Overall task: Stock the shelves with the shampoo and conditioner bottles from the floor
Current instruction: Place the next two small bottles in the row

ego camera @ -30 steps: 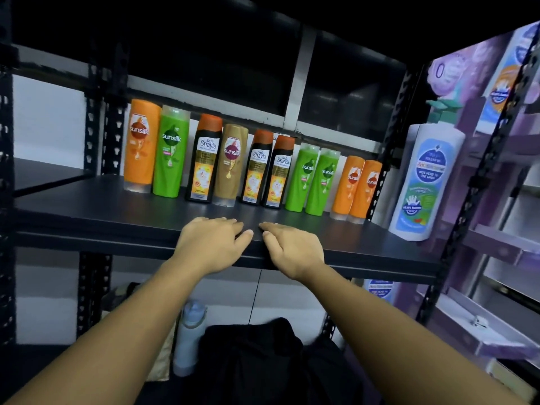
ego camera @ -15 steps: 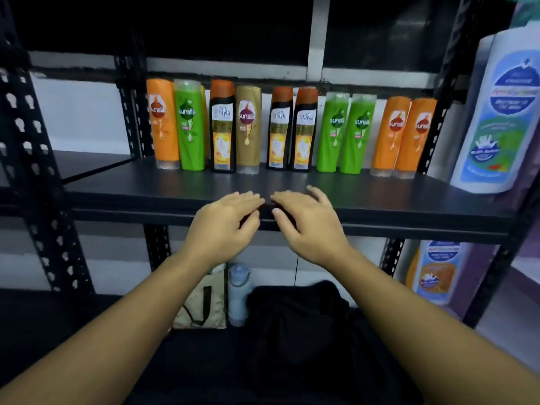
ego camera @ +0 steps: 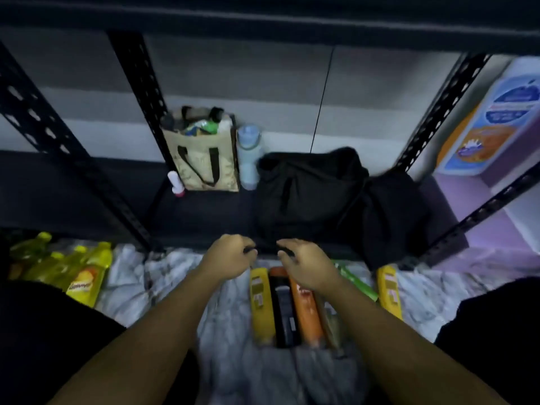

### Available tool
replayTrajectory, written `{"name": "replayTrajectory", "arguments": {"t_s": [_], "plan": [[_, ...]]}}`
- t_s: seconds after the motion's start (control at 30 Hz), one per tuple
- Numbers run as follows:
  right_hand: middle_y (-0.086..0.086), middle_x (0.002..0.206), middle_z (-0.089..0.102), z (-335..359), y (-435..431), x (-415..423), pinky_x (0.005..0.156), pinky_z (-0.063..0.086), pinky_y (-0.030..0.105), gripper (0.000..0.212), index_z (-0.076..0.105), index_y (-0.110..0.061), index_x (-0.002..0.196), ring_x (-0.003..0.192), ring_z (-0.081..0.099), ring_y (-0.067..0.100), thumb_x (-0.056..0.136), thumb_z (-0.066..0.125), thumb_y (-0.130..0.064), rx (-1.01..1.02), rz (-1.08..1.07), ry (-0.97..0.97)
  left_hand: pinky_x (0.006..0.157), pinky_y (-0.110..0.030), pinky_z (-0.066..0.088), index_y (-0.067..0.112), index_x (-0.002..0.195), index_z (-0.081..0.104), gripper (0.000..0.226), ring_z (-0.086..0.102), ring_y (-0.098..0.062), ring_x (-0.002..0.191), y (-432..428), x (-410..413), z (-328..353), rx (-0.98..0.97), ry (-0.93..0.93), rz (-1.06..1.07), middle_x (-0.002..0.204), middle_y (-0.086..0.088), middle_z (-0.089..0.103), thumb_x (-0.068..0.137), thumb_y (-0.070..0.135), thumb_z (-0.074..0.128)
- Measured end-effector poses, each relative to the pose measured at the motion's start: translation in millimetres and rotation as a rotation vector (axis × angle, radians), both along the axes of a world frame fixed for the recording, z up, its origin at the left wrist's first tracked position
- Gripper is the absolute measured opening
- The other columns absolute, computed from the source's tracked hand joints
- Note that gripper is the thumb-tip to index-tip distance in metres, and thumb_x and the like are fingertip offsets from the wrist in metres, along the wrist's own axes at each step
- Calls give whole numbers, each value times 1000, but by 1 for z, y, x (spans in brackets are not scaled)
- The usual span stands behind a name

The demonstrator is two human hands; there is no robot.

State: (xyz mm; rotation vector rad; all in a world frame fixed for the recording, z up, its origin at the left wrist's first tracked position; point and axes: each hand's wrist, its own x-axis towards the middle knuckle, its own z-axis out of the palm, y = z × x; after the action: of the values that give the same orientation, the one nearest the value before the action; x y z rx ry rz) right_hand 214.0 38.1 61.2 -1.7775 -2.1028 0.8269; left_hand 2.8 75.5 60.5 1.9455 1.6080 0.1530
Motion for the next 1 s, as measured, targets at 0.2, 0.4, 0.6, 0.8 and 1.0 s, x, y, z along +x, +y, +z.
{"name": "replayTrajectory", "arguments": {"t_s": [0.2,0.4,0.6,0.8,1.0], "plan": [[10,126,67,-90,-18,1,89,46,31,33,65,-21,129,119,61,31,100,52,-32,-397,-133,-84,84,-32,50,12,85,74,23,63,-26,102,-19,-5,-93,-236,59,72,94,-6,71,96,26,59],[11,117,70,-166,-27,-4,96,50,36,40,67,-19,120,111,64,33,92,51,-42,-647,-235,0,85,-28,46,8,119,69,32,64,-28,112,-26,9,-150,-408,-39,234,119,-10,70,97,31,65],[16,127,62,-183,-19,-25,97,50,39,52,52,-13,140,114,60,35,90,59,-28,-642,-342,61,91,-37,49,13,138,53,44,62,-35,118,-35,24,-187,-540,-116,324,129,-14,65,99,33,61],[11,123,65,-201,2,-29,92,52,40,48,53,-17,136,108,63,32,93,58,-38,-697,-373,84,93,-38,50,13,163,4,78,53,-40,124,-34,32,-202,-691,-113,383,149,-27,36,103,39,47],[-2,85,64,-210,0,-35,57,41,23,44,67,-16,106,82,64,18,88,69,-55,-730,-417,218,110,-53,42,28,161,23,84,36,-35,145,-29,28,-207,-842,-297,588,166,-7,21,94,78,34]]}}
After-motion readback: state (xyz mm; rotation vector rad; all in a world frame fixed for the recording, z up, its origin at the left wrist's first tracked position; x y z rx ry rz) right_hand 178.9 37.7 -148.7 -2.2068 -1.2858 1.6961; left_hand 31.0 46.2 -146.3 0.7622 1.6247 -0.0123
